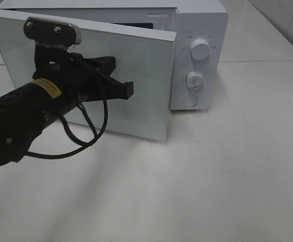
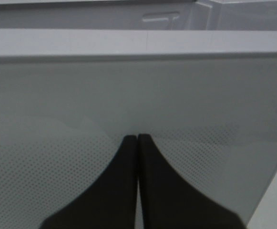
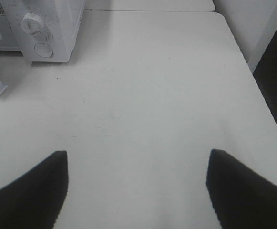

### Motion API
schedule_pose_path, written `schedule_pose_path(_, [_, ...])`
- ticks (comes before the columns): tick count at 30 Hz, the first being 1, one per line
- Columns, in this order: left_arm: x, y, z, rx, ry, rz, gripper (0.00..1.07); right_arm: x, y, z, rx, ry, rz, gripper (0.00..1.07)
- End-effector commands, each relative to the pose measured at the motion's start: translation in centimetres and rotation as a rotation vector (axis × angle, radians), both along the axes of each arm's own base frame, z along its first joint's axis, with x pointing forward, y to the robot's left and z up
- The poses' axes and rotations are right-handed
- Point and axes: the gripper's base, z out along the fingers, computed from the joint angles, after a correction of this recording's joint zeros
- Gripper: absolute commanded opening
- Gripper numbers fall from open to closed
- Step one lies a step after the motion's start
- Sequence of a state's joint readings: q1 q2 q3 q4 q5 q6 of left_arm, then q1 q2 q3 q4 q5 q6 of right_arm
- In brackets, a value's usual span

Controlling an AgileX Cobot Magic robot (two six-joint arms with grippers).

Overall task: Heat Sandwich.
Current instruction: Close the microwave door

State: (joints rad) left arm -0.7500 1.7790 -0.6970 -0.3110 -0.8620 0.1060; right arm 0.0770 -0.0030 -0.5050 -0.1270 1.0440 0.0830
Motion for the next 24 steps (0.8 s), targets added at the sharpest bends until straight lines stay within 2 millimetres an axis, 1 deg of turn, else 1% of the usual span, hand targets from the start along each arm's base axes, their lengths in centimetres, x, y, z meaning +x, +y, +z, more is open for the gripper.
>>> schedule_pose_path(1, [1.0, -1.0, 0.8, -0.037, -0.021, 0.016, 0.00, -0.4, 0.0, 0.0, -0.002, -0.033, -0.004, 0.76])
schedule_pose_path(5, [1.7, -1.7, 1.0, -0.043, -0.020, 0.012, 0.00, -0.4, 0.0, 0.0, -0.002, -0.033, -0.004, 0.76])
schedule_pose_path(7, [2.4, -2.3, 1.1, -0.052, -0.026, 0.010, 0.00, -0.4, 0.0, 0.0, -0.002, -0.033, -0.004, 0.76])
schedule_pose_path(9, [2.6, -2.6, 1.1, -0.053, -0.027, 0.010, 0.00, -0.4, 0.0, 0.0, -0.002, -0.033, -0.004, 0.76])
schedule_pose_path(10, [3.1, -3.1, 1.0, -0.054, -0.021, 0.007, 0.00, -0.4, 0.0, 0.0, -0.002, -0.033, -0.004, 0.76])
schedule_pose_path(13, [3.7, -3.7, 0.8, -0.057, -0.021, 0.005, 0.00, -0.4, 0.0, 0.0, -0.002, -0.033, -0.004, 0.76])
schedule_pose_path(19, [4.6, -4.6, 1.0, -0.058, -0.041, 0.002, 0.00, -0.4, 0.0, 0.0, -0.002, -0.033, -0.004, 0.76])
schedule_pose_path(23, [5.7, -5.5, 0.7, -0.069, -0.037, 0.010, 0.00, -0.4, 0.0, 0.0, -0.002, -0.033, -0.004, 0.76])
schedule_pose_path(24, [5.7, -5.5, 0.7, -0.069, -0.037, 0.010, 0.00, -0.4, 0.0, 0.0, -0.002, -0.033, -0.004, 0.76])
